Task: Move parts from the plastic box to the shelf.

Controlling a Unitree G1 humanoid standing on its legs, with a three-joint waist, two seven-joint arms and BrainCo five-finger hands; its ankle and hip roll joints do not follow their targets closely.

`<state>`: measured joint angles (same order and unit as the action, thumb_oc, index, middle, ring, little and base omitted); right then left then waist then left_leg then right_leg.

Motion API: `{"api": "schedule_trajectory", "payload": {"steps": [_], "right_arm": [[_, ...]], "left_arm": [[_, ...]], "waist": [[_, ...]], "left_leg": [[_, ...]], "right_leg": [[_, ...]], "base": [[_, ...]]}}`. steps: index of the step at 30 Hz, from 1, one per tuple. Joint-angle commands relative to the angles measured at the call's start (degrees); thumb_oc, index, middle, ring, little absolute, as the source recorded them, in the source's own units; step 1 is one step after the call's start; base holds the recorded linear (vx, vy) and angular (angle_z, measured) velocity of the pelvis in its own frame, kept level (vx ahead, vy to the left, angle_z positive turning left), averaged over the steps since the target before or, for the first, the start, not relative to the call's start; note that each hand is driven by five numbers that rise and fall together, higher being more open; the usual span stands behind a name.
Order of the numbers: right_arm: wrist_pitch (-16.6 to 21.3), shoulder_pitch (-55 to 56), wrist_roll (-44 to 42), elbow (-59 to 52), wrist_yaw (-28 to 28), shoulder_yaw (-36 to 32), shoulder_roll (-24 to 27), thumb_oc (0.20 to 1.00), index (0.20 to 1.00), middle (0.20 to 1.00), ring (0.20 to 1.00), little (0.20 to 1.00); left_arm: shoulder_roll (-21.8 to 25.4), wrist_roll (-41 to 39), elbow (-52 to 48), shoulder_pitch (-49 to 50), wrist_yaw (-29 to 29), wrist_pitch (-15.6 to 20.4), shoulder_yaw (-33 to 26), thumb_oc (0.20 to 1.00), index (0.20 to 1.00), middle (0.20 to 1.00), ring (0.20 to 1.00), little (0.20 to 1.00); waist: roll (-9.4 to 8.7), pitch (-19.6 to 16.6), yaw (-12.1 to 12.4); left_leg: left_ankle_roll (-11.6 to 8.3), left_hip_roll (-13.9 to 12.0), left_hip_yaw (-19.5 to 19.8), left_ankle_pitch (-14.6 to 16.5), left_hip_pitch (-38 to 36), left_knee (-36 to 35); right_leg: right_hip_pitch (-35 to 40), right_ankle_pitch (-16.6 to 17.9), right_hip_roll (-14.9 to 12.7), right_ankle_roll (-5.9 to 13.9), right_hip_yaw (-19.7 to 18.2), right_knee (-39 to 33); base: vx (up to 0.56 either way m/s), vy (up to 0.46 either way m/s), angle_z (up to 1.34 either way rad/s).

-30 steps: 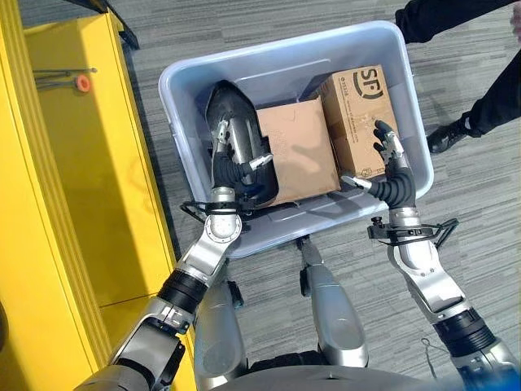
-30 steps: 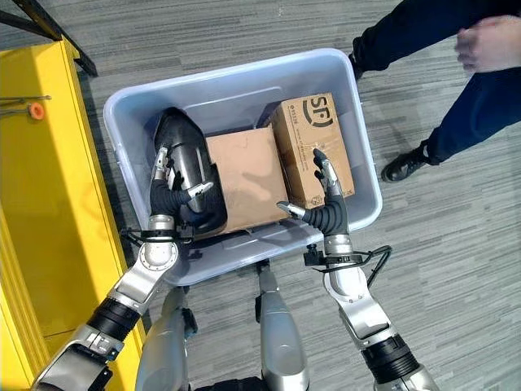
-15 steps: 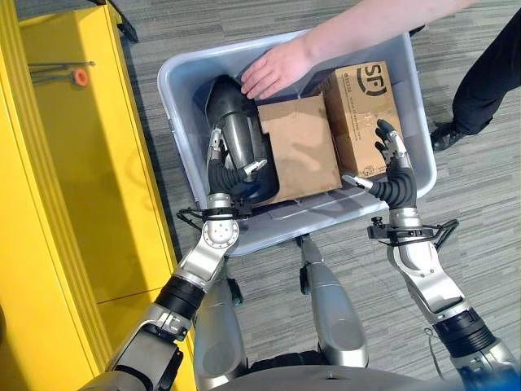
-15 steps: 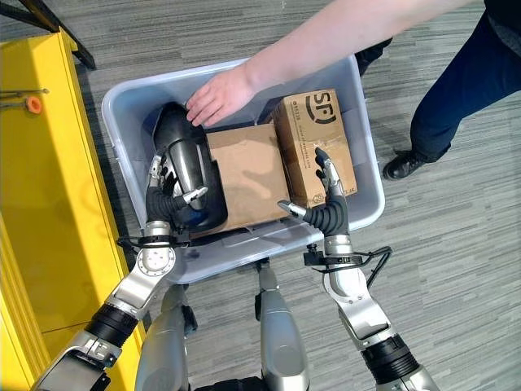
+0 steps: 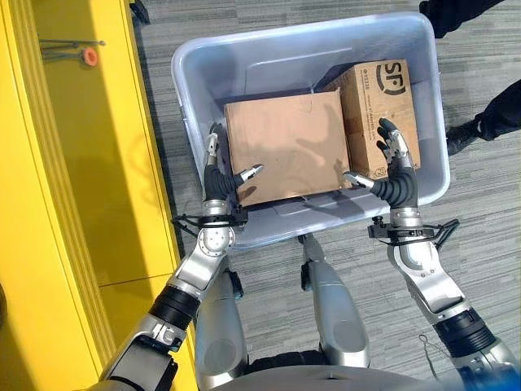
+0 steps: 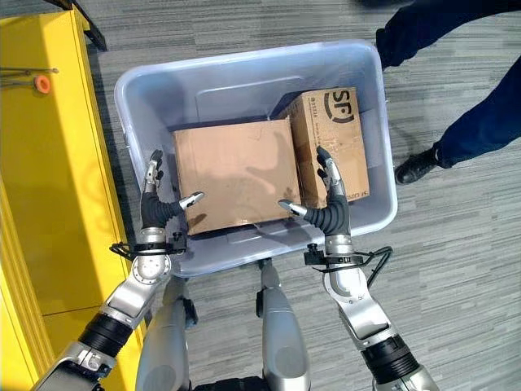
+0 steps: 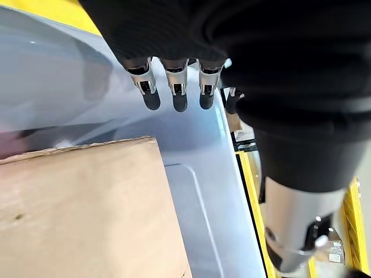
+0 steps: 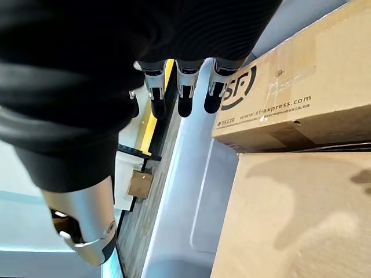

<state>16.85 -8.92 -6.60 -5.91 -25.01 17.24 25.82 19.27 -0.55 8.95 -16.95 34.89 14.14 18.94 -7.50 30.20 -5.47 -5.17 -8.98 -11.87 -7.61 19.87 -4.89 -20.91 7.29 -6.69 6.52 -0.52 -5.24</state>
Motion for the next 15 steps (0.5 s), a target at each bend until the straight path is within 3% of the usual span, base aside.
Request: {"api": "schedule_trajectory", "payload": {"steps": [1, 15], "right_arm": [[3.72, -1.13, -0.46, -4.57, -0.82, -3.04, 0.57, 1.0, 1.0, 1.0, 1.0, 1.0], [3.69, -0.58, -0.78, -4.47, -0.53, -2.96, 0.68, 1.0, 1.0, 1.0, 1.0, 1.0]], "left_arm": [[0.65, 1.96, 0.05, -2.74, -0.29, 2.2, -2.4, 1.0, 1.0, 1.0, 1.0, 1.0], [0.35, 1.35, 1.44, -2.64, -0.83, 1.86, -2.33, 1.0, 1.0, 1.0, 1.0, 1.0]], "waist": [[-2.32, -0.41, -0.32], [-2.44, -0.42, -0.47]], "left_leg": [[-4.31, -4.32, 0.84, -2.07, -4.12, -0.11], [-4.22, -4.19, 0.7, -1.73, -4.63, -0.11]], "right_leg": [[-1.93, 7.03, -1.86, 4.31, -1.76, 2.07], [-1.32, 6.78, -1.84, 4.18, -1.66, 1.95]], "base": [[0.0, 0.0, 0.0], [0.0, 0.0, 0.0]]}}
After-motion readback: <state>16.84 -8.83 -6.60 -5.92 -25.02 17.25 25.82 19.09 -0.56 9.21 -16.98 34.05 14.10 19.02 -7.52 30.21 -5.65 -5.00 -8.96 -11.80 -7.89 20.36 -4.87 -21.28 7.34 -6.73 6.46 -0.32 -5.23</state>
